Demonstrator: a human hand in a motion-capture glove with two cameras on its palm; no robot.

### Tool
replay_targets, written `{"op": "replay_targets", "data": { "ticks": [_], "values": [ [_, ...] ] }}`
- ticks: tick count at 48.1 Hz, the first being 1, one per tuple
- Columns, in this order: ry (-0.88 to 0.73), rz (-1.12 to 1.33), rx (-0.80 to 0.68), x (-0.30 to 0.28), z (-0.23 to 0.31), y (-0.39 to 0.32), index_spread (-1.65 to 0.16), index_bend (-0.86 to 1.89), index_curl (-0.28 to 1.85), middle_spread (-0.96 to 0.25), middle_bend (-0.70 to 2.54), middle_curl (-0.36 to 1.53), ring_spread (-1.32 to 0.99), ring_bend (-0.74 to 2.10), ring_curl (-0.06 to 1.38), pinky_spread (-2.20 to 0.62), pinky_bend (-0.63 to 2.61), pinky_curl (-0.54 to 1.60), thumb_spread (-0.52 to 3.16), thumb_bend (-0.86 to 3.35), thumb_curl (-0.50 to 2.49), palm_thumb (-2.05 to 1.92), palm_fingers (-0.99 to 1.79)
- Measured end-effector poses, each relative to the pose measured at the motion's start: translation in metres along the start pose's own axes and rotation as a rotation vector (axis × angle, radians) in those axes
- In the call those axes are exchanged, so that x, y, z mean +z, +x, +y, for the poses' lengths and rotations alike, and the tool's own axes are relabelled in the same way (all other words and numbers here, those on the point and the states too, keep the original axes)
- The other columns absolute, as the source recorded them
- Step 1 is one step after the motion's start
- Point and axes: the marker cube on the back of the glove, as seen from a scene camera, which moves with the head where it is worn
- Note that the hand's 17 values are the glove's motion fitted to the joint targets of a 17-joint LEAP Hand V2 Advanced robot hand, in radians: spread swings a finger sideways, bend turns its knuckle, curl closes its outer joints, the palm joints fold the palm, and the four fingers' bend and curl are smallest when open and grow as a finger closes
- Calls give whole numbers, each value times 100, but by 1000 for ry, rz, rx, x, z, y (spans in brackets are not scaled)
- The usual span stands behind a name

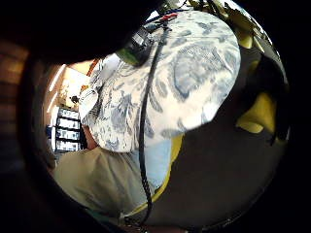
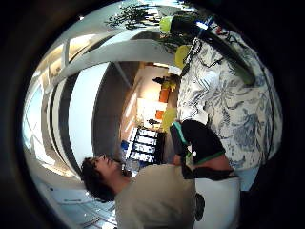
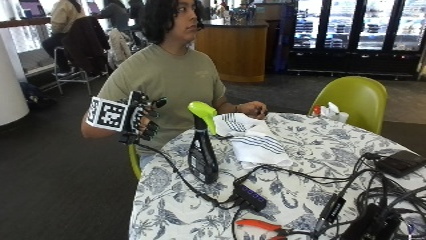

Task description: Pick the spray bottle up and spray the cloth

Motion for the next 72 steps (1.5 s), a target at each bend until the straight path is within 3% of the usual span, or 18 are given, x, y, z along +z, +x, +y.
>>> {"op": "replay_targets", "data": {
  "ticks": [3, 7, 10, 15, 23, 27, 30, 35, 39, 46, 61, 72],
  "values": [
    [100, 5, -14, -2, 6, 5, -32, 14, 37, 7, 24, 43, 0, 46, 38, 14, 53, 41, 114, -4, 42, 63, 25],
    [56, 28, 9, -7, 32, 12, -33, 14, 35, 8, 22, 41, 1, 44, 37, 16, 49, 39, 111, -3, 41, 62, 22],
    [111, 47, -12, -10, 38, 17, -34, 14, 35, 8, 21, 40, 2, 42, 36, 18, 48, 39, 109, -3, 40, 62, 20],
    [-1, 66, 40, -14, 70, 22, -34, 14, 33, 8, 19, 39, 2, 40, 34, 20, 47, 37, 106, -3, 39, 62, 19],
    [31, 44, 78, -12, 86, 25, -35, 13, 30, 9, 20, 38, 3, 39, 33, 21, 45, 36, 104, -3, 38, 63, 20],
    [38, 49, 21, -11, 82, 28, -35, 13, 29, 9, 20, 38, 2, 38, 33, 21, 44, 36, 104, -3, 37, 63, 20],
    [82, 35, -43, -10, 69, 29, -35, 13, 28, 9, 20, 37, 2, 38, 33, 21, 44, 36, 103, -3, 37, 63, 20],
    [62, -22, -4, -7, 52, 25, -35, 14, 27, 8, 19, 37, 2, 38, 33, 21, 43, 35, 103, -2, 37, 64, 22],
    [183, -57, -77, 2, 18, 24, -35, 15, 27, 8, 20, 36, 2, 39, 33, 21, 41, 35, 102, -1, 37, 67, 25],
    [0, -106, -87, 15, -14, 14, -34, 14, 27, 8, 20, 36, 1, 39, 33, 21, 38, 34, 101, -1, 37, 71, 27],
    [-30, -142, -106, 48, -117, 10, -33, 14, 26, 6, 20, 36, 0, 39, 32, 21, 34, 34, 101, -2, 38, 75, 31],
    [71, -210, -92, 61, -174, 3, -30, 10, 24, 4, 24, 37, -2, 44, 33, 18, 31, 33, 99, -2, 38, 78, 42]
  ]
}}
